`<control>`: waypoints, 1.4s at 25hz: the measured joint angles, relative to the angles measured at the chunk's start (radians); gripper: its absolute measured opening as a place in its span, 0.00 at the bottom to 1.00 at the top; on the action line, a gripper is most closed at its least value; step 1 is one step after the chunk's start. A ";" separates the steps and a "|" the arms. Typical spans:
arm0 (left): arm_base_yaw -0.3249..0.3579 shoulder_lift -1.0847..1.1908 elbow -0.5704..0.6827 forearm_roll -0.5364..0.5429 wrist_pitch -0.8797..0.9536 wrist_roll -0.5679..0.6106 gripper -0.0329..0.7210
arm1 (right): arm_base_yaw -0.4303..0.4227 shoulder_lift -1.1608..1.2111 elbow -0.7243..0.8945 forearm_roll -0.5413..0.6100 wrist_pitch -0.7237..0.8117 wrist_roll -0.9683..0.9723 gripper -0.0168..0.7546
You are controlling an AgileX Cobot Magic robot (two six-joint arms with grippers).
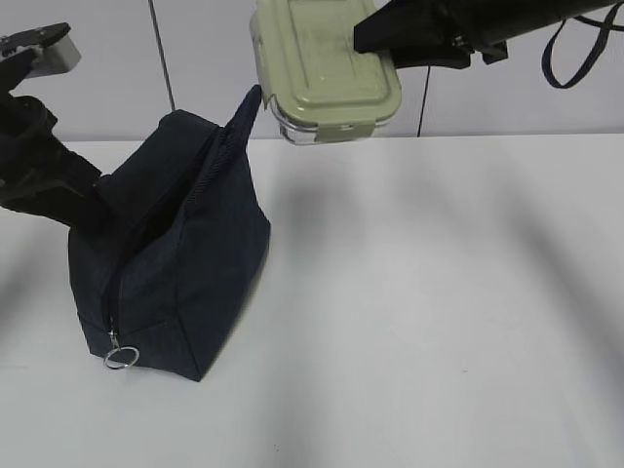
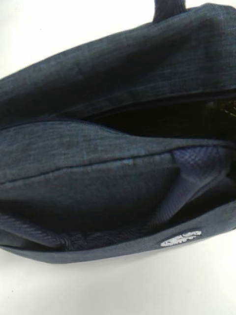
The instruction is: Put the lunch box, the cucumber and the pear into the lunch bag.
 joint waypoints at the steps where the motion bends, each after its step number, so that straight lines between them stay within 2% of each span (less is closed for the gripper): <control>1: 0.000 0.000 0.000 0.000 0.001 -0.001 0.04 | 0.000 -0.002 -0.012 -0.006 0.004 0.005 0.37; 8: -0.001 -0.023 0.000 0.054 -0.012 -0.054 0.04 | 0.000 -0.008 -0.034 -0.150 0.020 0.077 0.37; 12: -0.010 -0.036 0.000 0.052 -0.011 -0.058 0.04 | 0.009 -0.008 -0.034 -0.125 0.028 0.076 0.37; 16: -0.018 -0.037 0.001 0.045 -0.011 -0.058 0.04 | 0.076 -0.008 -0.037 -0.114 0.015 0.075 0.37; 20: -0.019 -0.037 0.001 0.045 -0.009 -0.058 0.04 | 0.127 -0.008 -0.037 -0.153 -0.003 0.081 0.37; 29: -0.020 -0.037 0.001 0.047 -0.007 -0.058 0.04 | 0.027 -0.019 -0.037 -0.370 0.001 0.187 0.37; 32: -0.020 -0.039 0.001 0.047 -0.007 -0.058 0.04 | 0.010 -0.027 -0.037 -0.364 0.022 0.187 0.37; 35: -0.020 -0.039 0.001 0.045 -0.007 -0.058 0.04 | 0.053 -0.027 -0.037 -0.276 0.022 0.153 0.36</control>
